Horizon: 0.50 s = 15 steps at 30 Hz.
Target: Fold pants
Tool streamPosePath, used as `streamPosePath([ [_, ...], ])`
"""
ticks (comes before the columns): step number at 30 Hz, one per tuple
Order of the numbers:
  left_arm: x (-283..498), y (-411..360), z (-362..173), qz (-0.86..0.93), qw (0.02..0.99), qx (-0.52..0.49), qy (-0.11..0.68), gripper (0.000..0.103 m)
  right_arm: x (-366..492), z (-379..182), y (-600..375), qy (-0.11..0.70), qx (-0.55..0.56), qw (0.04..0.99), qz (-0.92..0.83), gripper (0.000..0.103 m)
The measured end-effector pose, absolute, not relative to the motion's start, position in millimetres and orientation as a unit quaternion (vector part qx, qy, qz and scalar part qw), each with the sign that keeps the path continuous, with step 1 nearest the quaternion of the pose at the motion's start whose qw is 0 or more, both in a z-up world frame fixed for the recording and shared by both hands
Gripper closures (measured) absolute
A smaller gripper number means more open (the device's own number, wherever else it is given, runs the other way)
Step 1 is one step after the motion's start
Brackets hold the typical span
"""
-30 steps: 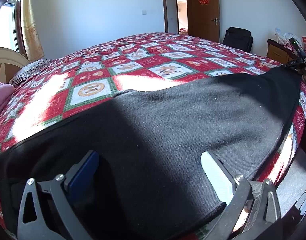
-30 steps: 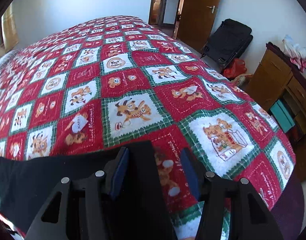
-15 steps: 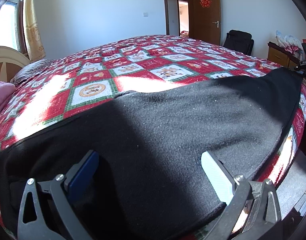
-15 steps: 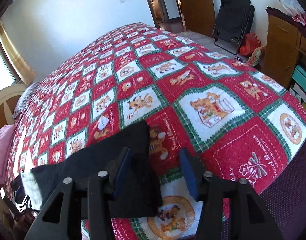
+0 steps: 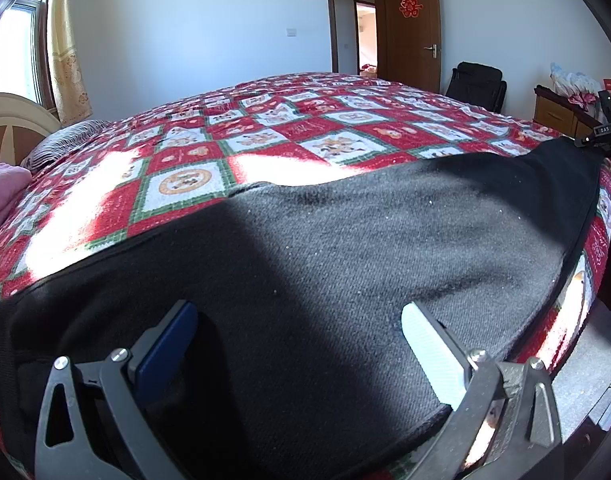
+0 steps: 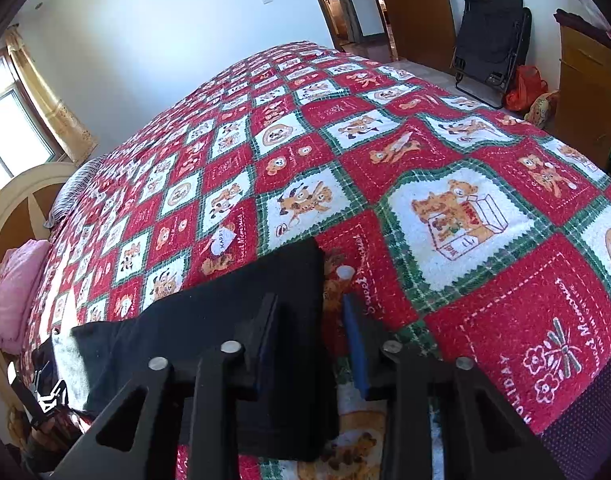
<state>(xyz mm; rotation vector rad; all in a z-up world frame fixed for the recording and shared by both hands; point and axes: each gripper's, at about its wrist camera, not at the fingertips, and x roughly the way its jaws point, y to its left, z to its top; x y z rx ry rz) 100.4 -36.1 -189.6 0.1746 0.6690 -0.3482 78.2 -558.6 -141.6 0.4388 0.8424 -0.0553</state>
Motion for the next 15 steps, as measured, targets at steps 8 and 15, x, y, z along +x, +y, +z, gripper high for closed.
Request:
streamPosePath([
  [8, 99.4, -34.9, -190.8, -0.171, 0.928, 0.082, 0.321, 0.000, 70.4, -134.8, -561.0, 0.379, 0.239, 0.894, -0.028, 0.095],
  [15, 99.1, -34.9, -191.1, -0.171, 0.928, 0.082, 0.321, 0.000, 65.1, -114.0, -536.4, 0.367, 0.214, 0.904, -0.034, 0.096],
])
